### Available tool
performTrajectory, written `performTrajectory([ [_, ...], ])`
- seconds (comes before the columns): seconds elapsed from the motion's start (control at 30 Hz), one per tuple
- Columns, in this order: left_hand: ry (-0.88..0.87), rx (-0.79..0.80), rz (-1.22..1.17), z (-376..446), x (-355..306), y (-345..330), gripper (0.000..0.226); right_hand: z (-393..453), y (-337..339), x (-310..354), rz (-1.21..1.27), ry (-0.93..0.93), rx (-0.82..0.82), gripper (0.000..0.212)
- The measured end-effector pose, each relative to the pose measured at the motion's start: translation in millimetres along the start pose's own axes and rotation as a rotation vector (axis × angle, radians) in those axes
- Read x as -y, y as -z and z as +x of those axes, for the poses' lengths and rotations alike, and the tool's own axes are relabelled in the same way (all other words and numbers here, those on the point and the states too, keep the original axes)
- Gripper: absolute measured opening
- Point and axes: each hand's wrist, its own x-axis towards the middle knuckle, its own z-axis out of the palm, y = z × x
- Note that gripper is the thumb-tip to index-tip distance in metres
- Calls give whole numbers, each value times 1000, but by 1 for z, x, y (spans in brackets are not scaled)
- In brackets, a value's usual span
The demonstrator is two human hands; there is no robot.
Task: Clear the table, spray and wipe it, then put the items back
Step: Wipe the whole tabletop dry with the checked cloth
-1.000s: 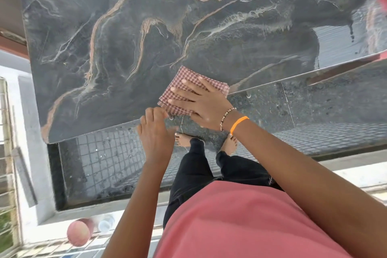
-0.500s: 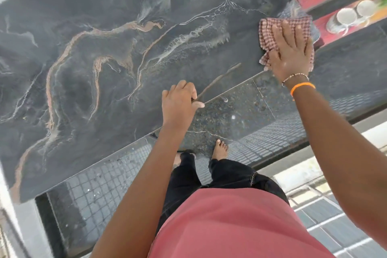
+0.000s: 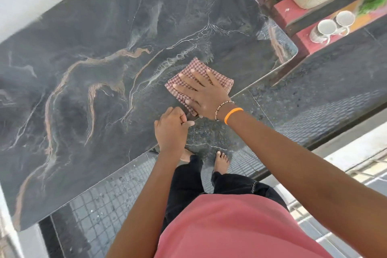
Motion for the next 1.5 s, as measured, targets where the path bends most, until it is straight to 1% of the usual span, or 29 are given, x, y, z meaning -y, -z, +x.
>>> performTrajectory([
  [0.07, -40, 13, 22, 3, -6, 1, 23, 9, 8, -25, 2, -53, -20, 52],
  [0.2, -114, 64, 23, 10, -29, -2, 21, 8, 25, -91, 75, -344, -102, 52],
  [0.33, -169, 86, 21, 16, -47, -13, 18, -27, 32, -147, 106, -609, -167, 52],
  [0.4, -186, 93, -3, 23, -54, -14, 18, -43, 31, -149, 127, -677, -195, 54],
  [0.5, -185, 91, -58, 38, -67, -12, 21, -60, 21, -119, 181, -781, -238, 57],
  [0.53, -184, 94, -68, 45, -72, -12, 22, -62, 19, -105, 189, -794, -232, 58],
  [0.57, -186, 98, -70, 49, -74, -11, 24, -64, 15, -88, 183, -764, -213, 58],
  [0.67, -195, 136, -18, 58, -76, -7, 29, -55, 9, -52, 125, -553, -95, 58],
  [0.83, -184, 189, 23, 63, -69, -8, 37, -9, 17, -64, 57, -239, -10, 56],
  [0.9, -186, 216, -6, 65, -69, -9, 35, 14, 22, -74, 26, -175, -16, 55],
  [0.97, -197, 211, -27, 70, -73, -10, 33, 37, 29, -86, 25, -189, -41, 53],
  [1.07, -215, 197, -43, 78, -83, -10, 35, 63, 38, -105, 42, -276, -93, 52],
  [1.23, -319, 226, 26, 84, -102, -15, 39, 87, 52, -153, 67, -424, -146, 52],
  [1.37, -337, 264, -3, 83, -108, -19, 32, 73, 55, -182, 79, -532, -178, 53],
  [1.5, -324, 289, -91, 86, -113, -20, 30, 34, 47, -182, 99, -668, -237, 53],
])
